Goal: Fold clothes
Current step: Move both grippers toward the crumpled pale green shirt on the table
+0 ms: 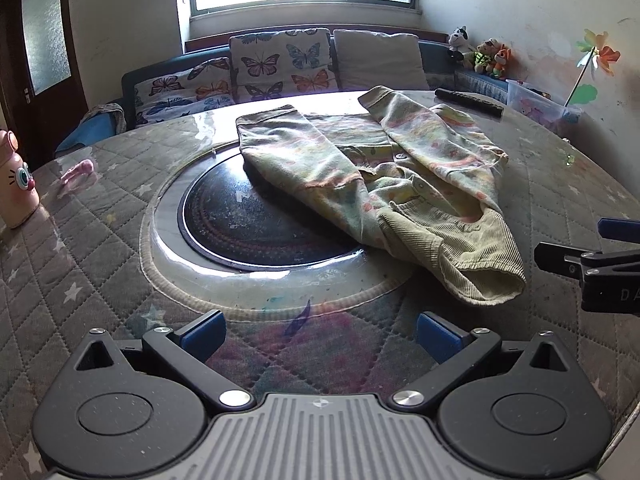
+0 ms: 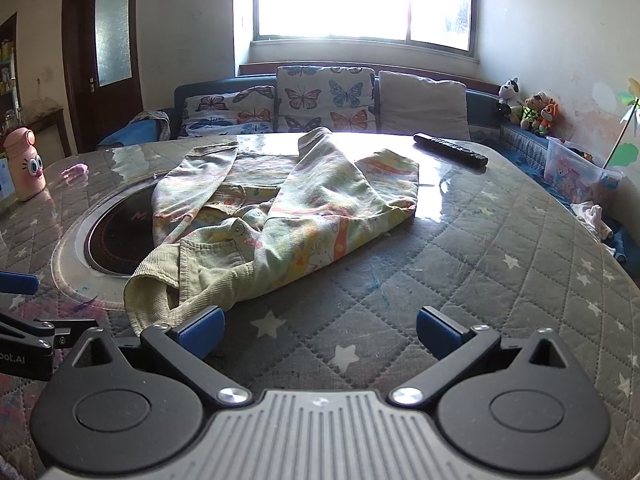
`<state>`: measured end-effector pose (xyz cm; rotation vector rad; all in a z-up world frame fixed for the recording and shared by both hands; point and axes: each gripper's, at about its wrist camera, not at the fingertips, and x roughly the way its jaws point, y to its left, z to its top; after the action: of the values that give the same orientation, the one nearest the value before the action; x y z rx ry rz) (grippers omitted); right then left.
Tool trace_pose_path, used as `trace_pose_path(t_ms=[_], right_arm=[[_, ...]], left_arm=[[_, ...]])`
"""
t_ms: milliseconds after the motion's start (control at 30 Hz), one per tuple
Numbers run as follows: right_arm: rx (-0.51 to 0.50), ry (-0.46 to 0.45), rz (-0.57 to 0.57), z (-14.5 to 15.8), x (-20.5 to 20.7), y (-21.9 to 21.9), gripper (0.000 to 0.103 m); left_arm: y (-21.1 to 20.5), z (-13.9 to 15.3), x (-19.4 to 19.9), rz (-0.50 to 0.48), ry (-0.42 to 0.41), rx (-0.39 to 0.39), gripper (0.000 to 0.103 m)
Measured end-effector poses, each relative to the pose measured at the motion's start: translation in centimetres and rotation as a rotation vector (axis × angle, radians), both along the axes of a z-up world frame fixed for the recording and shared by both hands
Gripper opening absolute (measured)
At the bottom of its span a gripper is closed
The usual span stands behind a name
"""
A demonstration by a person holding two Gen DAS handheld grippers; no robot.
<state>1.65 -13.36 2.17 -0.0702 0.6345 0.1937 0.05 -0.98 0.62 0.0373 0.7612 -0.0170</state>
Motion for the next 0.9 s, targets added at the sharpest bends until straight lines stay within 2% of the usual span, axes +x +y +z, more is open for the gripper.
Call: trace_pose_path(t_ms=[900], right_arm=[[-0.014,0.005,0.034,0.5,3.1,1.0,0.103]], left_arm=[[0.7,1.2,3.5,0.004,-0.014,0.033,0.103]])
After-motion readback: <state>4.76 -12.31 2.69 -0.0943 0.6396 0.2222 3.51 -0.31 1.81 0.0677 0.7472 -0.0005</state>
